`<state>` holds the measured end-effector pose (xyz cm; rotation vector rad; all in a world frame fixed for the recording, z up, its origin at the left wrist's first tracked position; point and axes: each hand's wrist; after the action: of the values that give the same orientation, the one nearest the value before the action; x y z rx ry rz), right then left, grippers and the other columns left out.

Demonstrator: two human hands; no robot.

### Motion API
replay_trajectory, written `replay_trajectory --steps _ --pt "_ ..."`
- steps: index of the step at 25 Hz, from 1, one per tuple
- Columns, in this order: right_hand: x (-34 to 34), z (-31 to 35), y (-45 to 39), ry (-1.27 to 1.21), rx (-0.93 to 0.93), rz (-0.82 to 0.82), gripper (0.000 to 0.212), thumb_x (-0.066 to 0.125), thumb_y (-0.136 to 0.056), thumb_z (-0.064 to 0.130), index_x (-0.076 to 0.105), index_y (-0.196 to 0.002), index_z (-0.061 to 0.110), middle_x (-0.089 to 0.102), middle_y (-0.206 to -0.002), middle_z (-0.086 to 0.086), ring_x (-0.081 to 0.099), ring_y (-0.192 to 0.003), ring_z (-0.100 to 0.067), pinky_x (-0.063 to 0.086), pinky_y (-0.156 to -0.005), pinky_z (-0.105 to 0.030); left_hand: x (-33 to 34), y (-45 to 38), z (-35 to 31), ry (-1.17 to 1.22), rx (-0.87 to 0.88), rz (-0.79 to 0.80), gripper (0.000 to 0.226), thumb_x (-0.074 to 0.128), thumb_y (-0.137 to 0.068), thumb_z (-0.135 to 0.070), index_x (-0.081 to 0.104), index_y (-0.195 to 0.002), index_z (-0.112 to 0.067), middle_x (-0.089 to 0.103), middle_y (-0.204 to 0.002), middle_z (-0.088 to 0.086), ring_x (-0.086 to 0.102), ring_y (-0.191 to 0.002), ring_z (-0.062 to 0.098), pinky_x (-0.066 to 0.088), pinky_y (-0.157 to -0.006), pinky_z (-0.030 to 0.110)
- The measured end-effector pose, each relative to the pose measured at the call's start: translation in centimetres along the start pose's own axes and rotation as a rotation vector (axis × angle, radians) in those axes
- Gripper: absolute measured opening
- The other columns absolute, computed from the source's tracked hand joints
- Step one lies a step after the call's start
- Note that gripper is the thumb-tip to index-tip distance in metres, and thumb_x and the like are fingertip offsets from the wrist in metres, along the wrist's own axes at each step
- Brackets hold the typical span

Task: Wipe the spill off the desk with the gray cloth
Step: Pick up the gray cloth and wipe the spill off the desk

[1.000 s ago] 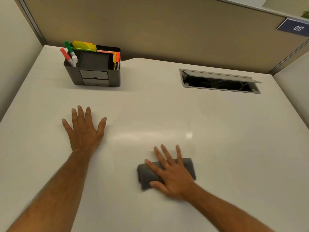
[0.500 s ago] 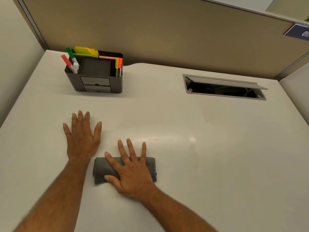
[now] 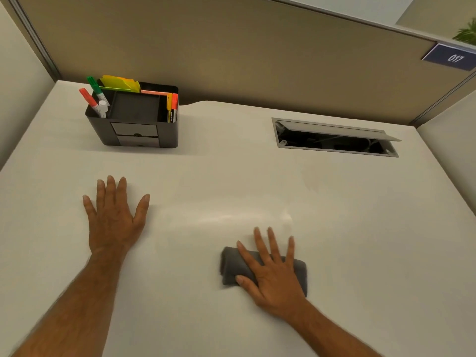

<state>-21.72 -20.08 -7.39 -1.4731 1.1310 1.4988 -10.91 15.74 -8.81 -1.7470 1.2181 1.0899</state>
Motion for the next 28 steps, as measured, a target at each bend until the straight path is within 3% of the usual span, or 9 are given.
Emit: replay_trajectory --steps 8,15,28 --pt "0.2 -4.9 -2.0 0.008 0.060 0.042 0.070 0.017 -0.099 0.072 0.006 -0.161 0.040 0.002 -0.171 -0.008 -0.004 -0.157 -0.036 0.003 -0.116 -0.074 0.2 0.0 -0.1 -0.043 0.003 -0.006 0.088 0.018 -0.093 -0.072 0.026 -0.156 -0.012 0.021 -0.166 0.015 0.009 -0.156 0.030 -0.002 -0.123 0.054" --pt "-0.8 -9.0 -10.8 0.001 0.103 0.055 0.072 0.001 -0.095 0.075 -0.005 -0.159 0.043 -0.010 -0.171 -0.005 -0.017 -0.155 -0.032 -0.007 -0.118 -0.070 0.3 -0.1 -0.2 -0.077 -0.016 0.009 0.089 0.018 -0.091 -0.074 0.023 -0.157 -0.014 0.018 -0.167 0.013 0.006 -0.156 0.028 -0.002 -0.124 0.054" --pt "-2.3 -14.1 -25.9 -0.053 0.180 0.042 0.074 0.004 -0.093 0.077 -0.003 -0.159 0.044 -0.009 -0.171 -0.004 -0.018 -0.155 -0.030 -0.013 -0.116 -0.071 0.4 -0.2 -0.4 -0.109 -0.027 0.028 0.088 0.019 -0.091 -0.075 0.022 -0.158 -0.018 0.017 -0.168 0.011 0.005 -0.156 0.026 0.001 -0.125 0.056"
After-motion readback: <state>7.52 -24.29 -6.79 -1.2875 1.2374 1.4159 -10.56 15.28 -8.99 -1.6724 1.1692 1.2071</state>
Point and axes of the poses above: each hand's wrist, its own y-axis away from the middle knuckle, its own x-axis out of the palm, z = x × y
